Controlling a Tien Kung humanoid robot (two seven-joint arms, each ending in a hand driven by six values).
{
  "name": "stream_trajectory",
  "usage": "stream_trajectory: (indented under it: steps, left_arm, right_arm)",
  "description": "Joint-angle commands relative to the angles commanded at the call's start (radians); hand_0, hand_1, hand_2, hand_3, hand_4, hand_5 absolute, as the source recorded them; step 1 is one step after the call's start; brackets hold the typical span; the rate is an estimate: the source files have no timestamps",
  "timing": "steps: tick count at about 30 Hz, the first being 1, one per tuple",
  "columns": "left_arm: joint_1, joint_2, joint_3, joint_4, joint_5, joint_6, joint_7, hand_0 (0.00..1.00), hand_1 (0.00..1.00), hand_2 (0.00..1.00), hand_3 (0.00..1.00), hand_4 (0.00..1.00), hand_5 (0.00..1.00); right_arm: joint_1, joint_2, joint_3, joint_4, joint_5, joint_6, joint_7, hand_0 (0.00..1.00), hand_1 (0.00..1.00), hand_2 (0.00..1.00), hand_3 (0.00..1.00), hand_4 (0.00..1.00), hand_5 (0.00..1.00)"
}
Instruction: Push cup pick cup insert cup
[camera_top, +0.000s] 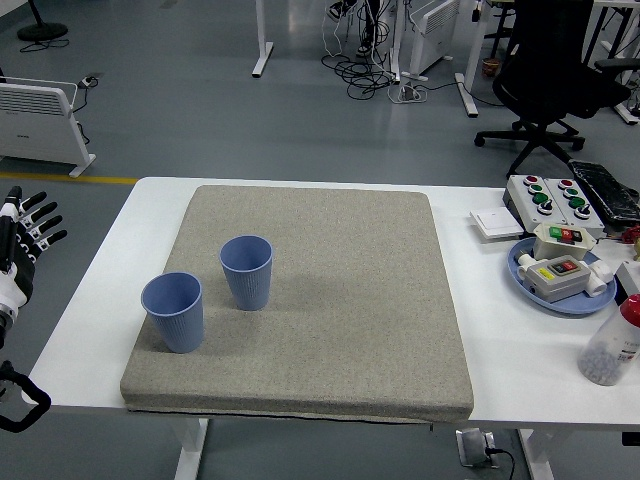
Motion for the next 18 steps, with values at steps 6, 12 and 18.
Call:
stream_trajectory:
  steps: [6,12,18]
  left_arm:
    - [0.005,-0.001,-0.001,-0.003,0.003,-0.008,0.008,0.712,0.802,0.810,0.805,0.676,0.998]
    - [0.012,-0.003,-0.001,-0.008,0.008,-0.019,0.015,0.711,0.798,0.808,0.805,0.676,0.998]
    - [0.028,-0.008,-0.004,-0.015,0.011,-0.018,0.014,0.711,0.796,0.808,0.805,0.677,0.998]
  right_arm:
    - [0.001,0.000,0.002,0.000,-0.001,-0.001,0.001,0.743,0.693,0.750,0.627,0.219,0.424]
    - [0.001,0.000,0.002,0.001,-0.001,-0.001,0.001,0.742,0.690,0.748,0.627,0.220,0.423]
    - [-0.001,0.000,-0.003,0.001,0.002,-0.002,0.002,0.742,0.692,0.747,0.626,0.220,0.423]
